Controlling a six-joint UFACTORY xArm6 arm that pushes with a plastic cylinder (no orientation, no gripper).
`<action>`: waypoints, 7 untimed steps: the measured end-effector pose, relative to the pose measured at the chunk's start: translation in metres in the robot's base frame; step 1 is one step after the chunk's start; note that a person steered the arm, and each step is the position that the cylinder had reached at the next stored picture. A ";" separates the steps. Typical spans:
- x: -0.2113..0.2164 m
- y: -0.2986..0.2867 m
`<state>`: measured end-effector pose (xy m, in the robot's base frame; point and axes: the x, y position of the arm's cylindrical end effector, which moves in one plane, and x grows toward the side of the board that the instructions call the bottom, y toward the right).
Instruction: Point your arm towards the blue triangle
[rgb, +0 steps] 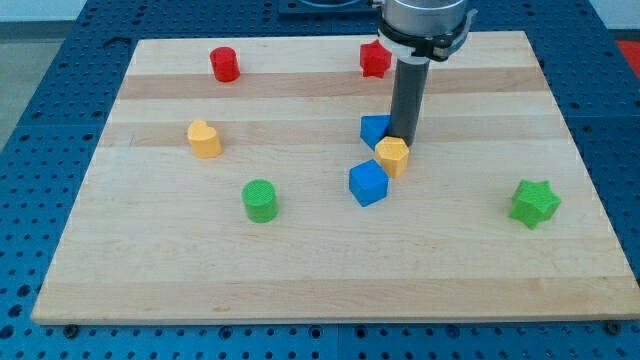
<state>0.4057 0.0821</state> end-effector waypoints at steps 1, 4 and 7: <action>0.000 -0.005; -0.074 -0.041; -0.090 -0.051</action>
<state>0.3154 0.0308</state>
